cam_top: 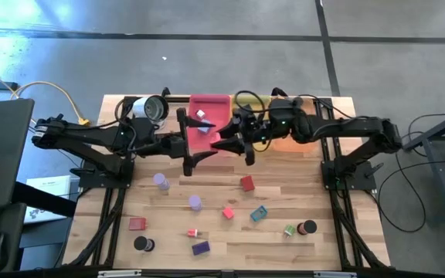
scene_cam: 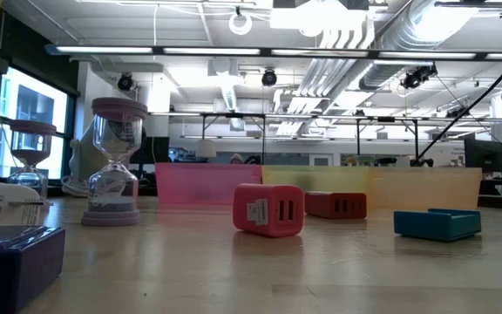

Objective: Pick & Place Office items
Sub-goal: Put the right pink charger adapter into the red bin

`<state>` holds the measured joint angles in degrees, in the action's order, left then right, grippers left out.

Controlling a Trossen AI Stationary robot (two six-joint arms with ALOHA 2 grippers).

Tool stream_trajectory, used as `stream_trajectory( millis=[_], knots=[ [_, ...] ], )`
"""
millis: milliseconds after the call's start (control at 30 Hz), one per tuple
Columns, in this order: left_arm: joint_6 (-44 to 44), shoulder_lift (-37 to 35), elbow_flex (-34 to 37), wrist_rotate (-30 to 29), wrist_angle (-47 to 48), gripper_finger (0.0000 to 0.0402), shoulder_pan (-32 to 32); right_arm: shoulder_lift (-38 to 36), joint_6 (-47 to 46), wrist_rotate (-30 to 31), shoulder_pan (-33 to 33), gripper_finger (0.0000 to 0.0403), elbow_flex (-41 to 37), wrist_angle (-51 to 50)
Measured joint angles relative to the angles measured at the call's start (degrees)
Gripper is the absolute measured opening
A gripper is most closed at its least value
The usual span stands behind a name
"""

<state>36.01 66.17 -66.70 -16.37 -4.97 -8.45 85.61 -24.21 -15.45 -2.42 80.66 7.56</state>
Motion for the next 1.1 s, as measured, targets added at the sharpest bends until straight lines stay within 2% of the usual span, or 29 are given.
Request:
stream_trajectory(
  millis=[367, 1100],
  knots=[
    [3.19, 0.52, 0.04, 1.20, -1.19, 0.0340, -0.02, 2.84, -3.60, -4.10, -0.96, 0.0142, 0.02, 3.34],
    [2.14, 1.01, 0.04, 1.61, -1.92, 0.0340, 0.02, 2.84, -3.86, -4.67, -1.11, 0.0142, -0.02, 3.00]
  ],
)
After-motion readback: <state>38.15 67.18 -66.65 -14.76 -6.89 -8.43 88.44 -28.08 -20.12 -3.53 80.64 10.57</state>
